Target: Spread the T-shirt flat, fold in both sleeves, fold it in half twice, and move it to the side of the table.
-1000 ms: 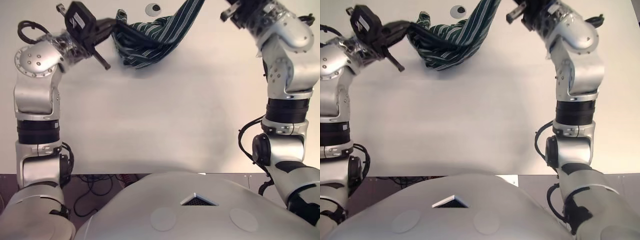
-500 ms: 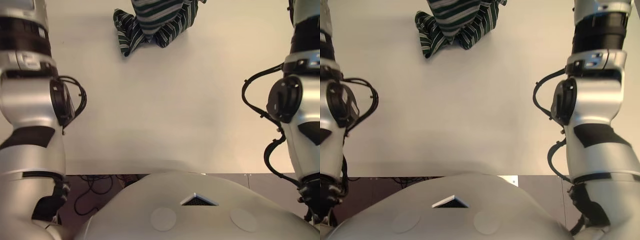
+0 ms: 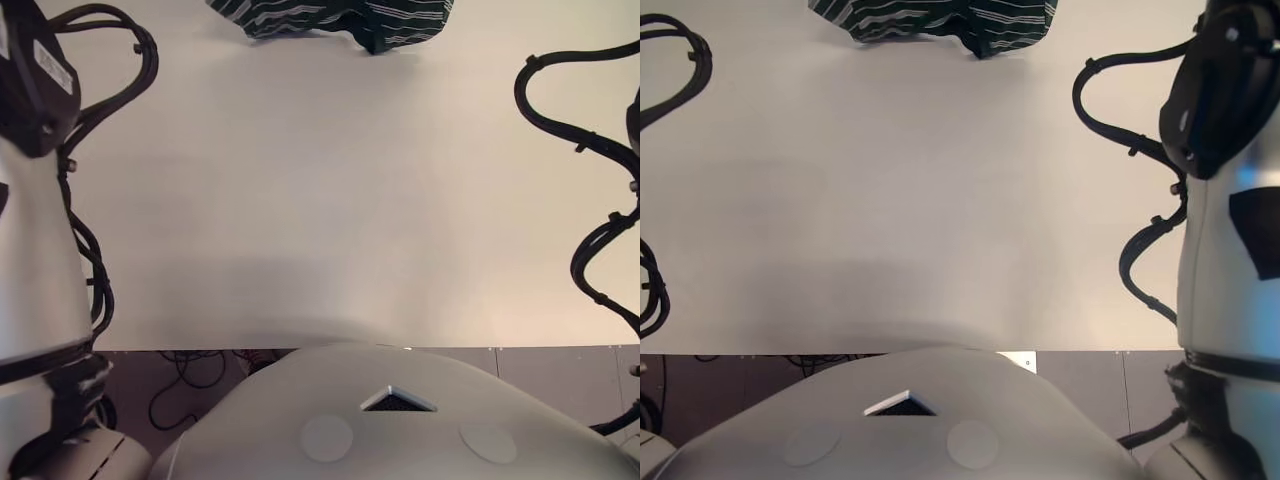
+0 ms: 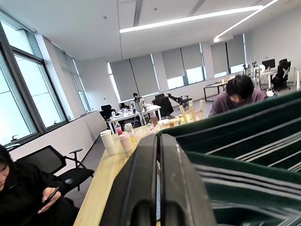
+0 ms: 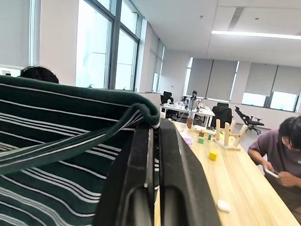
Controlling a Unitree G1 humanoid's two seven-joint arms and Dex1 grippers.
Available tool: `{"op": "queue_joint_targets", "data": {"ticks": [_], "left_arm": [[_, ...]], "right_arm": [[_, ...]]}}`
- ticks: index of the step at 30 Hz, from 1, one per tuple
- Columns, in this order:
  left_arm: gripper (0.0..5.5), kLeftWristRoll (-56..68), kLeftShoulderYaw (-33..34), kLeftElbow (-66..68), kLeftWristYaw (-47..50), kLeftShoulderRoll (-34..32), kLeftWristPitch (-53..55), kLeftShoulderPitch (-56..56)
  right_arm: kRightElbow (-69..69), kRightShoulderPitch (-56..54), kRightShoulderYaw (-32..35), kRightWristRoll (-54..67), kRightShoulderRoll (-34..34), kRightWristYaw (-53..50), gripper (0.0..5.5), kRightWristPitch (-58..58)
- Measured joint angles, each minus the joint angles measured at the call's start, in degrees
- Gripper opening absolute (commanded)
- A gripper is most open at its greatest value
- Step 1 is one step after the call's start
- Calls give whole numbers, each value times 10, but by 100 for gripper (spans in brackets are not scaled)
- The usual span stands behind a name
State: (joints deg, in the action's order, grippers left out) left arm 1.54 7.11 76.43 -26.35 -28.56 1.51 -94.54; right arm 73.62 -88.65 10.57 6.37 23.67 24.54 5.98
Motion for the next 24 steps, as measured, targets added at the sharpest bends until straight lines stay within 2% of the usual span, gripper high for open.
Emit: {"op": "queue_joint_targets", "data": {"ticks": [5,8,10,17,24], "left_arm": [[2,-12,-24,-10,-205,-30,33,12],[2,-9,-39,-55,-364,-77,68,62],[2,3,-40,-105,-436,-113,104,101],[2,91,-19,-410,-552,-213,294,314],[2,194,20,-799,-585,-259,465,648]], "right_arm": [[-33,21,-31,-19,39,165,0,-4],[-137,92,-47,-6,70,299,0,-55],[-224,148,-51,11,92,355,0,-106],[-528,377,-47,84,187,481,0,-276],[-845,692,-39,172,269,573,0,-418]]}}
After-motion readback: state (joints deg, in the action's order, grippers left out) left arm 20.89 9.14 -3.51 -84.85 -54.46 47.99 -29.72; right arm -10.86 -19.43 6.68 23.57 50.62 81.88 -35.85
